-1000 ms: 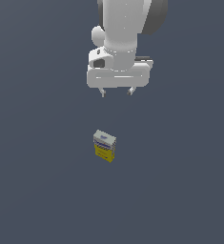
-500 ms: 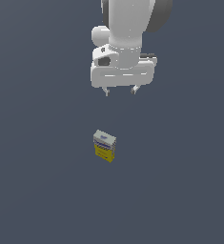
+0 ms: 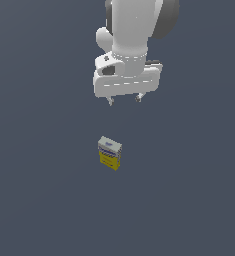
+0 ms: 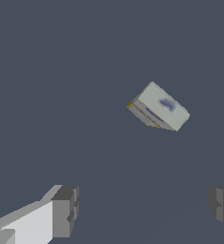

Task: Pick up the object and move it to a goal position.

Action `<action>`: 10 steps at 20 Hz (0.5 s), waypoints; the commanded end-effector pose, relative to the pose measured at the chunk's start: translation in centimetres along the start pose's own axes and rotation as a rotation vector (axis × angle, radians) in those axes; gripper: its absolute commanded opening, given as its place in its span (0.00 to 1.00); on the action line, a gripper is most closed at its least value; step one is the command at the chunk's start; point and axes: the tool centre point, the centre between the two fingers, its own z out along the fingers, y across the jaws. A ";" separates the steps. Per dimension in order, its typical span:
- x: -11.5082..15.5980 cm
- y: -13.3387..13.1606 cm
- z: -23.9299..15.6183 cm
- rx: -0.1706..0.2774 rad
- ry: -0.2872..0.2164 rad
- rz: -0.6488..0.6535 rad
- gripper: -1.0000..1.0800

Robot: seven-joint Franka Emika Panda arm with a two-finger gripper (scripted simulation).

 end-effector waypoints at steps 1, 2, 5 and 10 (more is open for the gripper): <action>0.4 0.3 0.4 0.000 -0.001 -0.038 0.96; 0.6 0.4 0.6 -0.001 -0.001 -0.056 0.96; 1.2 0.9 1.3 -0.001 -0.001 -0.117 0.96; 2.4 1.9 2.6 0.000 -0.002 -0.235 0.96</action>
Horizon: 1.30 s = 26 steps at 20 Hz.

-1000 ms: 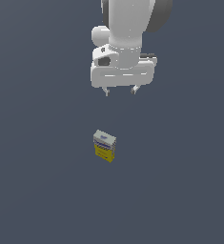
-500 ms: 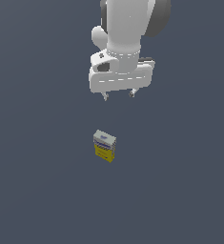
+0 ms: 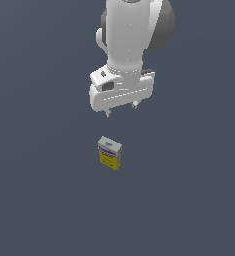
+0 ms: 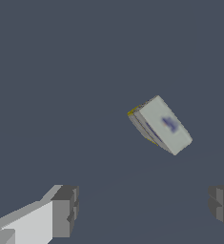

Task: Pick up the object and move it to a goal position.

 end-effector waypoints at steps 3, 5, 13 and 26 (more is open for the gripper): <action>0.8 1.1 1.3 0.001 0.000 -0.108 0.96; 1.2 1.6 1.9 0.002 0.000 -0.156 0.96; 2.5 3.5 4.3 0.006 0.002 -0.345 0.96; 4.0 6.2 8.0 0.014 0.009 -0.608 0.96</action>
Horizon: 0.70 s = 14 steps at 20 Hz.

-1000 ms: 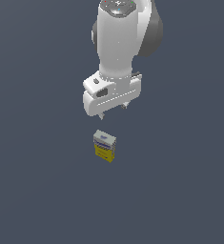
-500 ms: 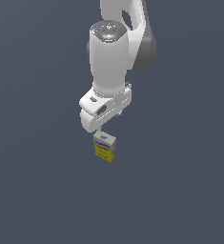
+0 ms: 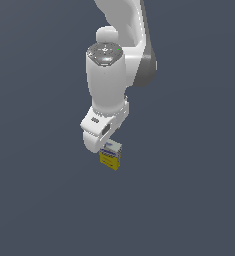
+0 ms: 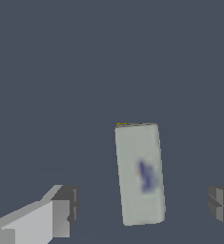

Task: Pick up the object and move it to a goal position.

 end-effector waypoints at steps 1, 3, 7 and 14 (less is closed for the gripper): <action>0.0 0.4 0.5 0.000 0.002 -0.038 0.96; -0.1 0.7 0.8 0.001 0.003 -0.059 0.96; -0.1 1.0 1.3 0.002 0.004 -0.088 0.96; -0.2 1.1 1.5 0.002 0.004 -0.093 0.96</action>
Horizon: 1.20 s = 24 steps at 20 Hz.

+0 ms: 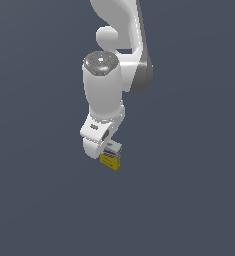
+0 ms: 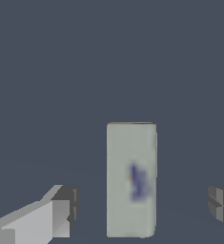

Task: Pick up the object and move it to a goal position.

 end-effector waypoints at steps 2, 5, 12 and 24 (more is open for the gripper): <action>0.0 0.0 0.5 0.000 0.000 -0.001 0.96; 0.0 0.0 1.6 0.000 0.000 -0.002 0.96; 0.0 -0.1 4.6 0.000 0.001 -0.004 0.96; 0.0 0.0 5.0 0.000 0.001 -0.004 0.00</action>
